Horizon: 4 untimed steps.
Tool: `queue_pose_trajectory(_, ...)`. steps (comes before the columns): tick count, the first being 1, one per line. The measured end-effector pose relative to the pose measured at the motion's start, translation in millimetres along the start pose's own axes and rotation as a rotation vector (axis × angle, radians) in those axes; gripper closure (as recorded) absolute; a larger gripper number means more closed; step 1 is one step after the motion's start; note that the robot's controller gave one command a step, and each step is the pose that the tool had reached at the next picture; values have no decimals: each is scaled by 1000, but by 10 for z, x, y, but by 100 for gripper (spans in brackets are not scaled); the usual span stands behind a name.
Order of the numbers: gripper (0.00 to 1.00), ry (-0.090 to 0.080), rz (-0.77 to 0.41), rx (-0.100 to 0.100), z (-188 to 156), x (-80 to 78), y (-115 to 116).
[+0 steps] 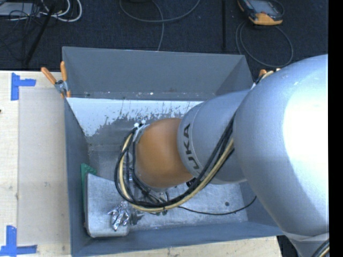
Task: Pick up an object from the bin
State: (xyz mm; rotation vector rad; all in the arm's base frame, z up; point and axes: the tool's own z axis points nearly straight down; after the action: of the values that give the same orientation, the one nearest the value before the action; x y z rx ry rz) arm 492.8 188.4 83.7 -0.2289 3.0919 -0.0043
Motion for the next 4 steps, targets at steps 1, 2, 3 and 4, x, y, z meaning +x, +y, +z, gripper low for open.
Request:
queue_pose_trajectory(1, 0, 38, -322, 5, 110, -86, 267)
queue_pose_trajectory(2, 100, 36, -327, -7, 100, -73, 339)
queue_pose_trajectory(3, 0, 47, -327, -7, 125, -40, 339)
queue_pose_trajectory(4, 100, 38, -326, -9, 101, -65, 353)
